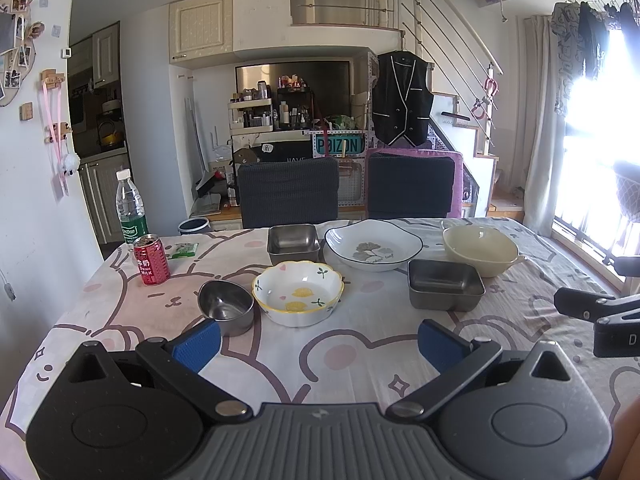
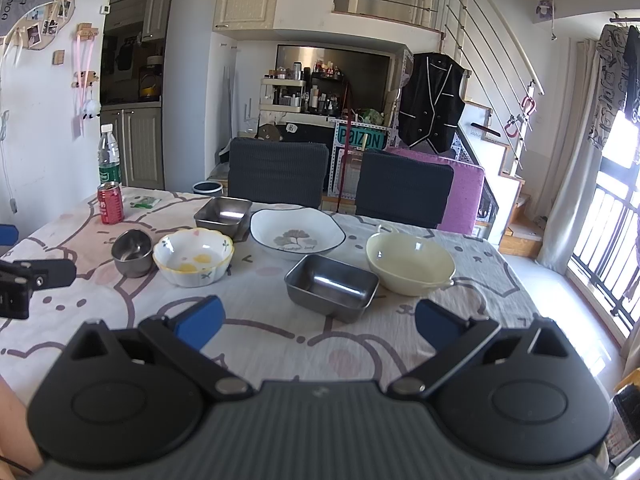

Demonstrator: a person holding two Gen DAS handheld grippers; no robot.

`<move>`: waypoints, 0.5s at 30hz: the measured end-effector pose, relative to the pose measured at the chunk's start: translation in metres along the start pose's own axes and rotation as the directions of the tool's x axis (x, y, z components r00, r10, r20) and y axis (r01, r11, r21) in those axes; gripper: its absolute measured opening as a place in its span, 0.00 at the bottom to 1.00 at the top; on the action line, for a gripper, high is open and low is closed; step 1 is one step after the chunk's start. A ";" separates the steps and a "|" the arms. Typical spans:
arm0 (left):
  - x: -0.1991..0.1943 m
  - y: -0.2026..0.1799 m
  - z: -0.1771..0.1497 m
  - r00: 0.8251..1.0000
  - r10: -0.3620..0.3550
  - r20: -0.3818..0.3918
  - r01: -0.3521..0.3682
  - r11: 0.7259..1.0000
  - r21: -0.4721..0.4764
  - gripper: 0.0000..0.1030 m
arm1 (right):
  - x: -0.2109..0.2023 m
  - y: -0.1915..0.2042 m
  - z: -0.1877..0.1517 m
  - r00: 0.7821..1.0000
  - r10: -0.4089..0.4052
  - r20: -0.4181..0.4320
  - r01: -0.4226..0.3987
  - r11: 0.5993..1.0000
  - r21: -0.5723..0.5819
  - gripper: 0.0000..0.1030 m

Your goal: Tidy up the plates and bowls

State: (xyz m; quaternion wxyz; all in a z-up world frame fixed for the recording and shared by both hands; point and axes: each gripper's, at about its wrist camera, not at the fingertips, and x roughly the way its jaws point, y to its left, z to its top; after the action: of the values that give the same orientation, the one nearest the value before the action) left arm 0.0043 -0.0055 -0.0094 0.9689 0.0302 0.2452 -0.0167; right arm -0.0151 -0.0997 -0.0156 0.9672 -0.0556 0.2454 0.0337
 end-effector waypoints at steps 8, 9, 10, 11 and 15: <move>0.001 -0.001 -0.001 1.000 0.009 0.002 -0.009 1.000 -0.002 1.00 | -0.001 0.000 -0.003 1.000 0.002 0.000 -0.002 1.000 -0.006 1.00; 0.002 -0.002 0.000 1.000 0.012 0.002 -0.012 1.000 -0.003 1.00 | -0.001 0.000 -0.003 1.000 0.002 0.002 -0.002 1.000 -0.005 1.00; 0.001 -0.003 0.000 1.000 0.013 0.001 -0.013 1.000 -0.002 1.00 | -0.001 0.000 -0.003 1.000 0.008 0.005 -0.008 1.000 -0.003 1.00; 0.002 -0.004 0.000 1.000 0.015 -0.001 -0.015 1.000 0.002 1.00 | -0.002 -0.001 -0.002 1.000 0.017 0.009 -0.017 1.000 -0.002 1.00; 0.000 -0.006 0.008 0.999 0.038 0.013 -0.038 0.999 0.017 1.00 | -0.006 -0.001 0.003 0.999 0.042 0.030 -0.042 0.999 -0.012 1.00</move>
State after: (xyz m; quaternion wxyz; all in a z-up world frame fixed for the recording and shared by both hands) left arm 0.0077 -0.0118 -0.0021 0.9703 0.0429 0.2383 -0.0008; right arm -0.0191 -0.1009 -0.0099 0.9696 -0.0556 0.2315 0.0561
